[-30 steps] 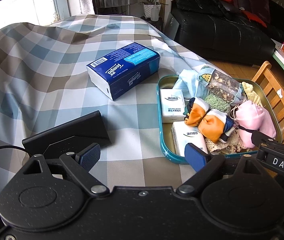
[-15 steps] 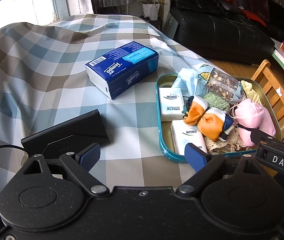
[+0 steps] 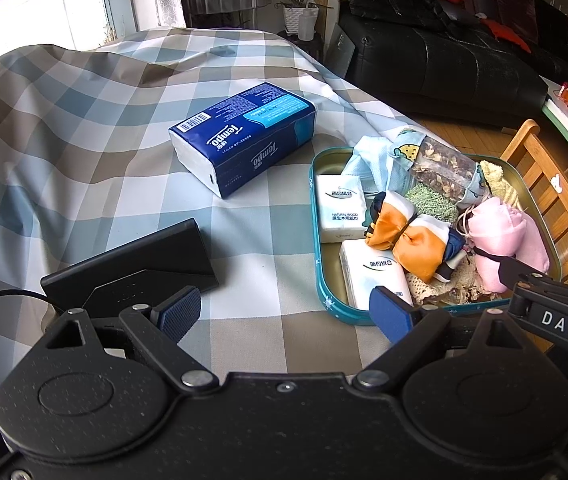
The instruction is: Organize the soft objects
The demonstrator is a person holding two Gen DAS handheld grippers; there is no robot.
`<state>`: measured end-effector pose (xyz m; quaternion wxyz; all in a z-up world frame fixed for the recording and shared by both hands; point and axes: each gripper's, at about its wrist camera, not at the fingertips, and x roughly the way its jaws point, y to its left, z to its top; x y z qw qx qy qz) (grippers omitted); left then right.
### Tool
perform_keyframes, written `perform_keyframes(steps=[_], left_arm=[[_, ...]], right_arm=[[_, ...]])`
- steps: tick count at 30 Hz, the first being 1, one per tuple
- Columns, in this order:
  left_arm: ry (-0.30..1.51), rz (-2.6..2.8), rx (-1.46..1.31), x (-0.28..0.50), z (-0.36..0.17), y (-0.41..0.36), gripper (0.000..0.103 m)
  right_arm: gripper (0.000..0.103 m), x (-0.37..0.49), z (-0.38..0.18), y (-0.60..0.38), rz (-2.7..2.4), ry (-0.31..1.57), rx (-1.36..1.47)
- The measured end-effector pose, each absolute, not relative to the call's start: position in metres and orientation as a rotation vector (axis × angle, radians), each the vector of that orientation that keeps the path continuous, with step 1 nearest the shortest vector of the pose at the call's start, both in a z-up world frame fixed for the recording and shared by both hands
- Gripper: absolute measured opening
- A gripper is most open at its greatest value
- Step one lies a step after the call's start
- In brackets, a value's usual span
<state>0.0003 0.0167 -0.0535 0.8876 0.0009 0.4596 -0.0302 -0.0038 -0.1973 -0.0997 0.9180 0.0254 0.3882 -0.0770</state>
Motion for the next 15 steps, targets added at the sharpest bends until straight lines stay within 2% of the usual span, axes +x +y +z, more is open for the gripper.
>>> perform_keyframes(steps=[15], left_arm=[[0.956,-0.065,0.005,0.0005,-0.0534,0.0144,0.088]], right_arm=[[0.103,-0.0038,-0.0998,-0.1973,-0.159,0.799,0.053]])
